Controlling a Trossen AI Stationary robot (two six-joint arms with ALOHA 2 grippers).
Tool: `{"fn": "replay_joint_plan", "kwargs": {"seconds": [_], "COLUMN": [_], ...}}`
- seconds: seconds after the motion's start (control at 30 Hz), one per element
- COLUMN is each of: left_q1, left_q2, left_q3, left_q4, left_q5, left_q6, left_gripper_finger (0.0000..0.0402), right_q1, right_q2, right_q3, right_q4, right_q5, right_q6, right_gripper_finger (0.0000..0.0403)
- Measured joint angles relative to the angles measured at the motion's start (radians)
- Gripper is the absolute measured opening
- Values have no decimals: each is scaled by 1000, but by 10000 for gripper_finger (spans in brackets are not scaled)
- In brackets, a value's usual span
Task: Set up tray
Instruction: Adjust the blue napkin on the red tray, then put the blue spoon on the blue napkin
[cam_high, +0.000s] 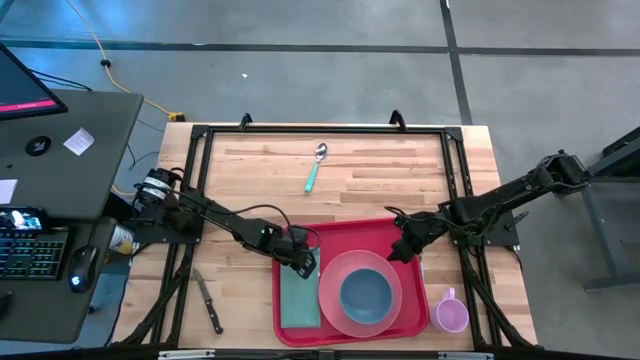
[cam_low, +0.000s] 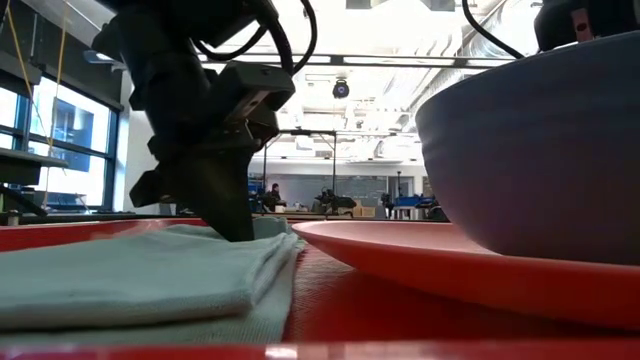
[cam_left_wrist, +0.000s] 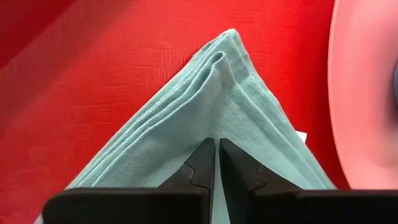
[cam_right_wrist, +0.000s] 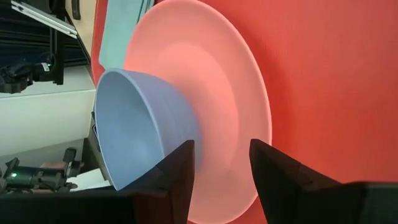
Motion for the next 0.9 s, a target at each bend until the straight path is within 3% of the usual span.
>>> {"fn": "replay_joint_plan", "kwargs": {"seconds": [0.23,0.9], "left_q1": [0,0], "left_q2": [0,-48], "left_q3": [0,8], "left_q4": [3,-29], "left_q5": [15,111], "left_q6": [-102,-95], "left_gripper_finger": [60,60], "right_q1": [0,0], "right_q2": [0,-5], "right_q3": [0,0], "right_q4": [0,1], "right_q5": [15,31], "right_q6": [0,-9], "right_gripper_finger": [137,137]}}
